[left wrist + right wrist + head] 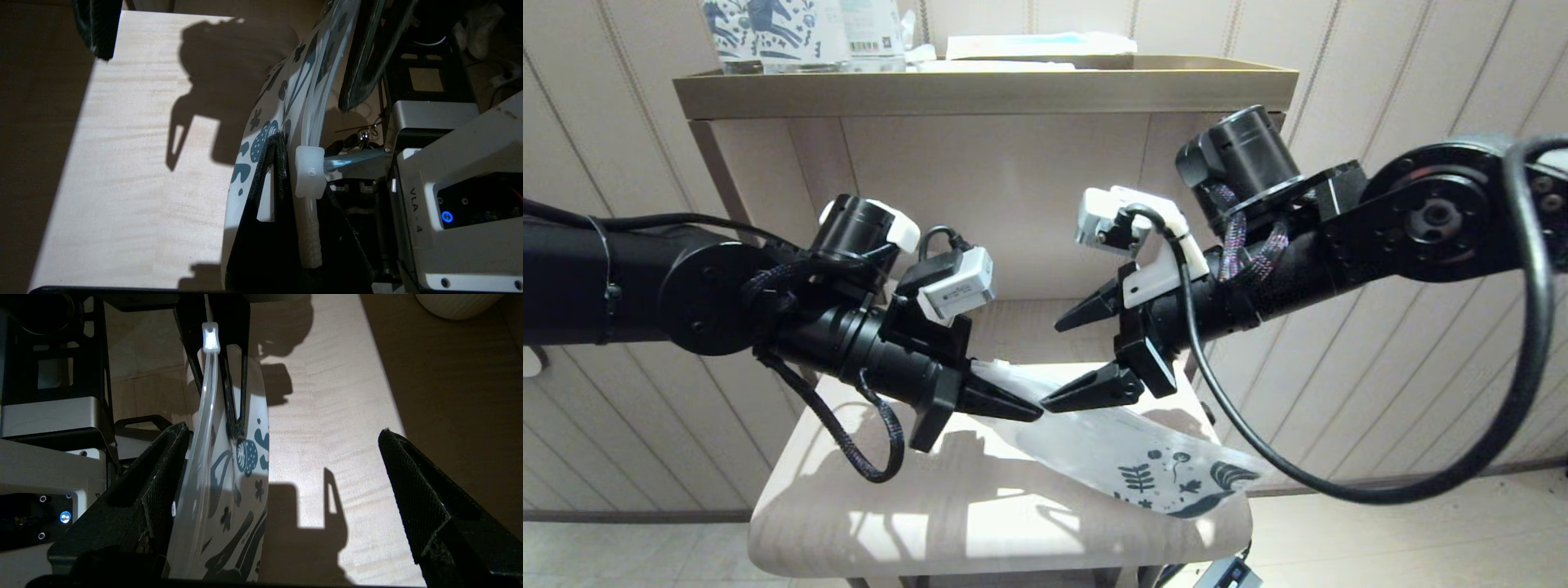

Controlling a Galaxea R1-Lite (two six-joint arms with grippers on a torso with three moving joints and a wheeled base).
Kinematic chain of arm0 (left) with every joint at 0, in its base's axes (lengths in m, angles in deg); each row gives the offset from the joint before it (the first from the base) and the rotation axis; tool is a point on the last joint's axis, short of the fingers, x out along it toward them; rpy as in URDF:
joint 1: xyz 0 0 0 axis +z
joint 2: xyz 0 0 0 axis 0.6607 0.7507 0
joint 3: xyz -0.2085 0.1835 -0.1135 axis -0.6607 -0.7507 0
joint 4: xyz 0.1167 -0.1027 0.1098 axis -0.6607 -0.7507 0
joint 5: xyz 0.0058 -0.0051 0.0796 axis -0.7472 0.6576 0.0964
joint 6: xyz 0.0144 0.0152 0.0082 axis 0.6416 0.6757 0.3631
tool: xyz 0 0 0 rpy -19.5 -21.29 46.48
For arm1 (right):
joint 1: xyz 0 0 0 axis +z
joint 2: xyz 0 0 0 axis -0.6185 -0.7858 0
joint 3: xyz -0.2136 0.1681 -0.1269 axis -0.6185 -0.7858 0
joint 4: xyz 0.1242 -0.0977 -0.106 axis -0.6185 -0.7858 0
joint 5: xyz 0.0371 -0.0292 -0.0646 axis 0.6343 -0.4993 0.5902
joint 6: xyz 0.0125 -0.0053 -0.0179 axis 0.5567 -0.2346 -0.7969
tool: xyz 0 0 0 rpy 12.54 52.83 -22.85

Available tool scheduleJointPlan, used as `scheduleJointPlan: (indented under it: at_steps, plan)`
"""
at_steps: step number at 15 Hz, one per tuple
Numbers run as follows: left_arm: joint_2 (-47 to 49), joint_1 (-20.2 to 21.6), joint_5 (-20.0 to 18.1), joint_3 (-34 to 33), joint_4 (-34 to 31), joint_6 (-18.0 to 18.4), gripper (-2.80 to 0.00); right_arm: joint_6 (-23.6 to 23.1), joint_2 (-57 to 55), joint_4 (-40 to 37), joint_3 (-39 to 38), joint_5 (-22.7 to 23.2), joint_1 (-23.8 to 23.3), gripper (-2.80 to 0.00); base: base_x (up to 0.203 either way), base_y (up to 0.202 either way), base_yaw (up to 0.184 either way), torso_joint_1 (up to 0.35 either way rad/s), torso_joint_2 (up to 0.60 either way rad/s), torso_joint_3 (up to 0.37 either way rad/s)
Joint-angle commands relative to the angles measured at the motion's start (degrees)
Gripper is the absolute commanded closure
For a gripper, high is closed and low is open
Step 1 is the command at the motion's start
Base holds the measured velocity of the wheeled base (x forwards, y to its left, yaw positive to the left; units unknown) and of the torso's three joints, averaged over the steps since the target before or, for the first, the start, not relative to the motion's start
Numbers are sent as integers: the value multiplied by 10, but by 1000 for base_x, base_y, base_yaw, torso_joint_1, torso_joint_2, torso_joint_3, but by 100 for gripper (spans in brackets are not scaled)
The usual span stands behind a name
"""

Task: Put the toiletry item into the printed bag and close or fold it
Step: Close the strorage bag and place it on the desk

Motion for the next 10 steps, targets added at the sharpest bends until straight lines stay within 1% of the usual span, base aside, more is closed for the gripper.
scheduleJointPlan:
  at_steps: [1,3,7,10]
  plan:
    - [9,-12,5,10,1,-20,0,2,-10,-2,11,1,4,-280,0,0,0,0,0,0]
    - [16,-25,28,17,1,-23,0,2,-9,-1,20,-7,15,-280,0,0,0,0,0,0]
    - [18,-30,31,14,-1,-23,0,2,-11,-3,49,-19,28,-280,0,0,0,0,0,0]
    - [17,-30,30,13,-1,-23,0,2,-13,-6,56,-27,33,-280,0,0,0,0,0,0]
